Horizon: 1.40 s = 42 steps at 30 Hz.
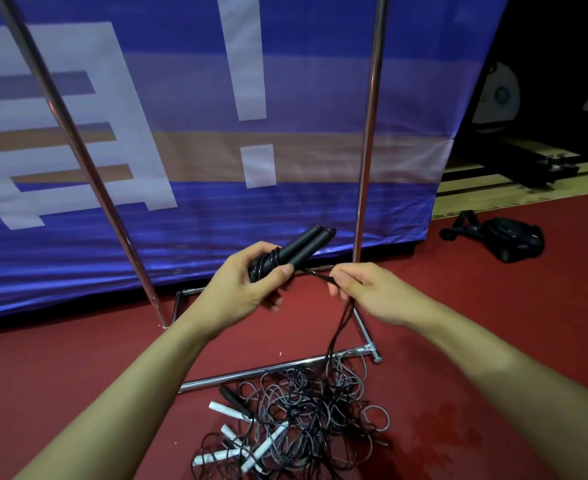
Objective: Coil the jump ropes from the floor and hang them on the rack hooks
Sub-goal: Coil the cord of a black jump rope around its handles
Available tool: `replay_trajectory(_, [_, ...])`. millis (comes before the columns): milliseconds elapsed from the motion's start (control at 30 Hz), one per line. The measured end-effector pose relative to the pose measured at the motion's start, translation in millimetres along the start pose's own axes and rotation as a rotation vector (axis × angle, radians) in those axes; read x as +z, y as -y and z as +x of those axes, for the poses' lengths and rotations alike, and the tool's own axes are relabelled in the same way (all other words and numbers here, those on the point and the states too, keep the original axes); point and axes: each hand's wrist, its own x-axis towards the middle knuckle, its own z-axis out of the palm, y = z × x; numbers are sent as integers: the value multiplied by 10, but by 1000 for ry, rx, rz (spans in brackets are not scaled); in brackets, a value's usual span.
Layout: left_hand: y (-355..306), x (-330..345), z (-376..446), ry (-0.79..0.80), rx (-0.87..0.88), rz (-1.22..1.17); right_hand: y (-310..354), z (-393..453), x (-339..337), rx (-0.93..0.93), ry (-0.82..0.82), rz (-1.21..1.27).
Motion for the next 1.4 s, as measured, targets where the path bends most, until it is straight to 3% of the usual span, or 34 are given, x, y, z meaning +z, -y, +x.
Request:
replay_trajectory(133, [22,-3,33,-68,0,65,112,-7,57,25,-45,55])
replay_trajectory(233, [45,9,41,-112,-36,96,156,-68,51,-150,-13,-247])
replay_trajectory(333, [111,14,44,-140,-43,290,251,-98,-12,-145,-64,-578])
replay_trajectory(400, [143,15,47,-135,-16,409,325,-122,-30,-146,-72,-655])
replay_trajectory(567, [183,117,40,109,124,403,463,-147,-4,-353,-151,-796])
replay_trajectory(833, [229,143,23,283,-20,650,508,-107,-110,-298,156,-623])
replay_trajectory(1000, [208,286,-37,275,-27,840,527,-91,-111,-285,77,-672])
replay_trajectory(1100, [161,353,-70,311,8,732,517,-43,-233,-346,-6,-670])
replay_trajectory(1167, [111,314,-76,337,-12,559,471,-46,-351,-313,78,-610])
replay_trajectory(1267, [24,188,-93,361,-155,361,383,-83,-440,-240,226,-586])
replay_trajectory(1400, [-48,133,-148,443,-304,325,355,-88,-513,-185,200,-485])
